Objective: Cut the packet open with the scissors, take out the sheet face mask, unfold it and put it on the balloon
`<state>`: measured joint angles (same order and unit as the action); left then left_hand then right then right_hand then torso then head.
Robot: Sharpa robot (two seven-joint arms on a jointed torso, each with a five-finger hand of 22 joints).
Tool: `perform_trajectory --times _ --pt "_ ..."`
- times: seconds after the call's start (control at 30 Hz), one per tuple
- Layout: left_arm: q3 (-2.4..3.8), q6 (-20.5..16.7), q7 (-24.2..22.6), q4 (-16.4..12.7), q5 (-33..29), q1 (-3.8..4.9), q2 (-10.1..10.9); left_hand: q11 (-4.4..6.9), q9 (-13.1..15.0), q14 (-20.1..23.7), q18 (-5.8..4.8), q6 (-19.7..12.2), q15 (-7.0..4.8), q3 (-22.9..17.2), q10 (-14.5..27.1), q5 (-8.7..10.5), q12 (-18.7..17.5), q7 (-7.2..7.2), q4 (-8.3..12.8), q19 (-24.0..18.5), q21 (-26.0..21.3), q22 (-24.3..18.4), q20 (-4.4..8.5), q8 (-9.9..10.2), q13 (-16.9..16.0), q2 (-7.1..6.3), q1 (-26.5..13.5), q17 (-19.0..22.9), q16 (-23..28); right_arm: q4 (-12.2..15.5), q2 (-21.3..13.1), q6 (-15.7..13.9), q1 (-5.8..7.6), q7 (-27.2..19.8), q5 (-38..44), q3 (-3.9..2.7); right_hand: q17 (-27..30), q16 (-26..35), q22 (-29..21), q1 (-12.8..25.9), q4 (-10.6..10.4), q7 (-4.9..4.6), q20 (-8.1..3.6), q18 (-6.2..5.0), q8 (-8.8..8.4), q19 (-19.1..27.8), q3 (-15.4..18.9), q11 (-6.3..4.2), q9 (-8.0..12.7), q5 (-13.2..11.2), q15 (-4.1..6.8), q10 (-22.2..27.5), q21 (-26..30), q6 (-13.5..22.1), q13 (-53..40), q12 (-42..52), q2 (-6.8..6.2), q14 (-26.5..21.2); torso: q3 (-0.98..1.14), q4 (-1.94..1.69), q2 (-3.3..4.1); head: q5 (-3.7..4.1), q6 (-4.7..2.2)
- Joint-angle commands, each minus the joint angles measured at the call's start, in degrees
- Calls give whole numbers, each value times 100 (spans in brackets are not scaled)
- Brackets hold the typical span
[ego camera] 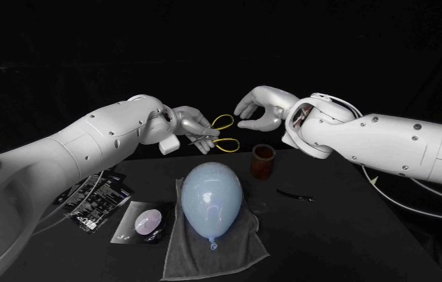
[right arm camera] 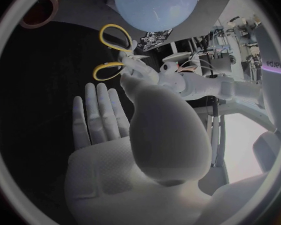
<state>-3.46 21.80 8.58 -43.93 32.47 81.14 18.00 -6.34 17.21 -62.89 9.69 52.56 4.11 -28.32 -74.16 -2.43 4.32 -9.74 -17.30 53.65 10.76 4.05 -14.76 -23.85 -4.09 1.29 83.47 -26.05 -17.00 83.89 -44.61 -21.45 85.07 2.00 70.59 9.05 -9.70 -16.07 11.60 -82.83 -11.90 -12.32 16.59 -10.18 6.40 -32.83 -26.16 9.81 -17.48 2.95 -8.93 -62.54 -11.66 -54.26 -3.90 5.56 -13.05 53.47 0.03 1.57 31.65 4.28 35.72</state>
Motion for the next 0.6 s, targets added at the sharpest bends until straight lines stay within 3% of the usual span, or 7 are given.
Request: perform_trajectory --times 0.03,0.2,0.27,0.37,0.6 --pt "14 -527 -486 -152 -433 7 89 22 29 -33 76 41 -9 -387 -26 -34 -21 4 307 13 -53 -7 -24 -44 -4 16 -67 -17 30 -39 -110 -439 -77 448 -1695 17 -32 -56 20 148 -83 -92 -11 -48 -47 -212 101 21 33 -2 20 -51 -61 41 15 -63 -44 143 -2 -3 8 6 -29" --pt "18 -849 -800 -387 -672 7 262 21 40 -29 75 38 -7 -399 -25 -34 -24 3 301 0 -62 -9 -32 -46 -3 12 -93 -22 36 -5 -207 -573 -230 469 -2485 31 1 80 -65 350 -262 -218 3 -16 -75 -254 712 123 101 -14 -65 131 24 200 28 -189 -11 -47 9 -8 4 11 -21" --pt "19 -943 -896 -489 -756 7 334 21 40 -29 75 38 -7 -399 -25 -34 -24 3 301 0 -62 -9 -32 -46 -3 12 -93 -22 36 -1 -208 -597 -284 441 -2707 36 31 175 -168 128 -500 -280 20 44 -27 -228 1775 220 153 -6 -132 364 148 377 23 -172 250 -309 12 -7 4 12 -21" --pt "20 -1005 -972 -610 -832 7 410 19 53 -15 74 33 -2 -416 -24 -34 -27 3 294 -14 -74 -12 -43 -47 -2 9 -123 -26 50 5 -182 -613 -344 399 -2884 44 51 216 -239 101 -490 -317 16 75 11 -152 2306 258 186 -14 -181 485 225 486 26 -182 309 -470 10 -7 6 16 -27" --pt "21 -1059 -1040 -753 -888 6 467 19 58 -7 74 30 0 -422 -22 -34 -29 3 294 -21 -79 -13 -47 -47 -2 6 -133 -28 57 1 -87 -576 -461 295 -3126 55 67 238 -335 182 -518 -369 12 129 67 -50 3009 300 229 -17 -243 685 327 680 27 -185 196 -681 3 -4 7 17 -26"
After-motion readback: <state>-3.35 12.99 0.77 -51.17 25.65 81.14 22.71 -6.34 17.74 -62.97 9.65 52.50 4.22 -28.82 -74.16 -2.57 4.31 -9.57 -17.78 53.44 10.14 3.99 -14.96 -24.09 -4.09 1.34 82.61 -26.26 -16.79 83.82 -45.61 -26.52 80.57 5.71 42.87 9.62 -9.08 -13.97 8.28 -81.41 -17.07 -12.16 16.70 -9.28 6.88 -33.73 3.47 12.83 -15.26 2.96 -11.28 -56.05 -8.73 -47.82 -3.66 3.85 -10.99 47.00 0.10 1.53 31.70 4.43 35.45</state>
